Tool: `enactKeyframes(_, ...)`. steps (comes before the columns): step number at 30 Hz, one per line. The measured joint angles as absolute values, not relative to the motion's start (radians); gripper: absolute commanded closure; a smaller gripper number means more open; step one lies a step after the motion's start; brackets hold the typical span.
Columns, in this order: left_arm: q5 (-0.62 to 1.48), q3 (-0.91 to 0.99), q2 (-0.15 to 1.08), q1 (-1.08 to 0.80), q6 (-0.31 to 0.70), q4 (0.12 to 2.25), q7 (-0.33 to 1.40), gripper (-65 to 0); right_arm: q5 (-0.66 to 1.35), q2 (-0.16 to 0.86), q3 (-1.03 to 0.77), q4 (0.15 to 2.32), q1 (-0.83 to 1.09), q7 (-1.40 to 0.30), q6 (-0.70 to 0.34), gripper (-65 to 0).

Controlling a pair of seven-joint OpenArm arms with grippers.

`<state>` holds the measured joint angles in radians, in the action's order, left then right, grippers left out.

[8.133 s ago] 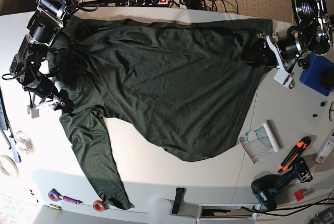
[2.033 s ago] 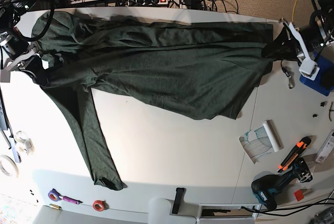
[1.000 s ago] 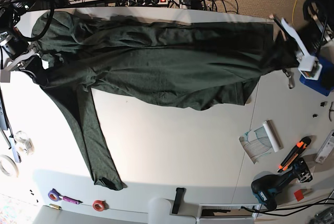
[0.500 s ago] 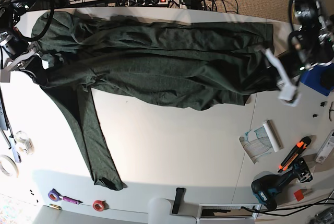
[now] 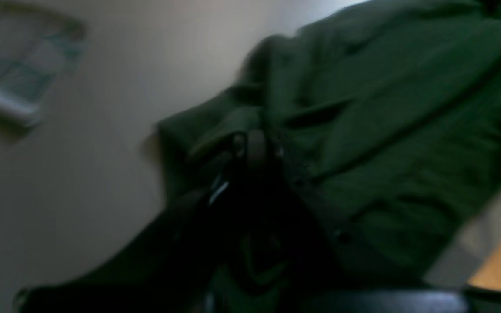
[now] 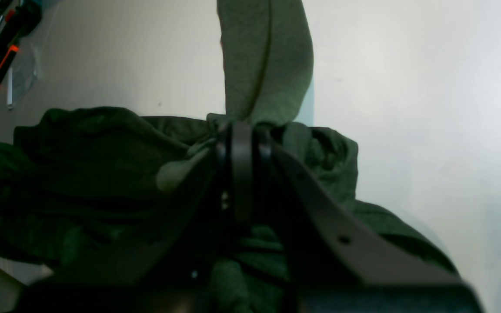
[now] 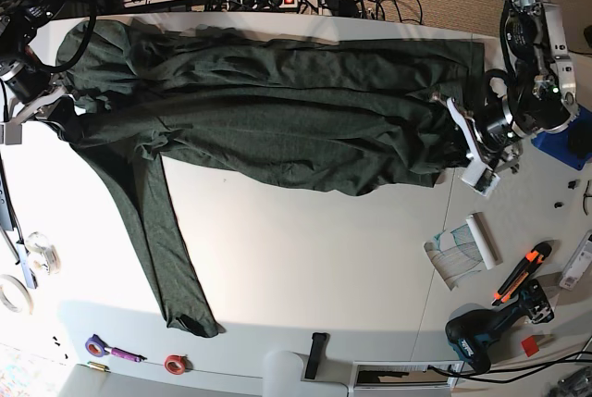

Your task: Layout the t-shirt on the table in an organized manner, then fold the t-shirt properly

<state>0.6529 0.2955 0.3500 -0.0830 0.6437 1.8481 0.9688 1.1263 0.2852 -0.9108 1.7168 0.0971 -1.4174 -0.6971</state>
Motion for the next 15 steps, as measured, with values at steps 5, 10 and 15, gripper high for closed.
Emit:
enactKeyframes(5, 0.64, 0.295, 0.355, -0.083, 0.618, 1.848, 0.948, -1.7, 1.126, 0.285, -0.911, 1.717, 0.097, -1.417, -0.697, 0.0)
enactKeyframes(10, 0.624, 0.295, 0.384, -0.079, 0.608, 1.848, 0.925, -24.8, 0.986, 0.284, -0.911, 1.717, 0.097, -1.418, -0.697, -5.3)
enactKeyframes(15, 0.621, 0.317, 0.484, -0.038, 0.482, 1.848, 0.851, -24.7, 0.948, 0.285, -0.911, 1.717, 0.097, -1.417, -0.697, -19.4)
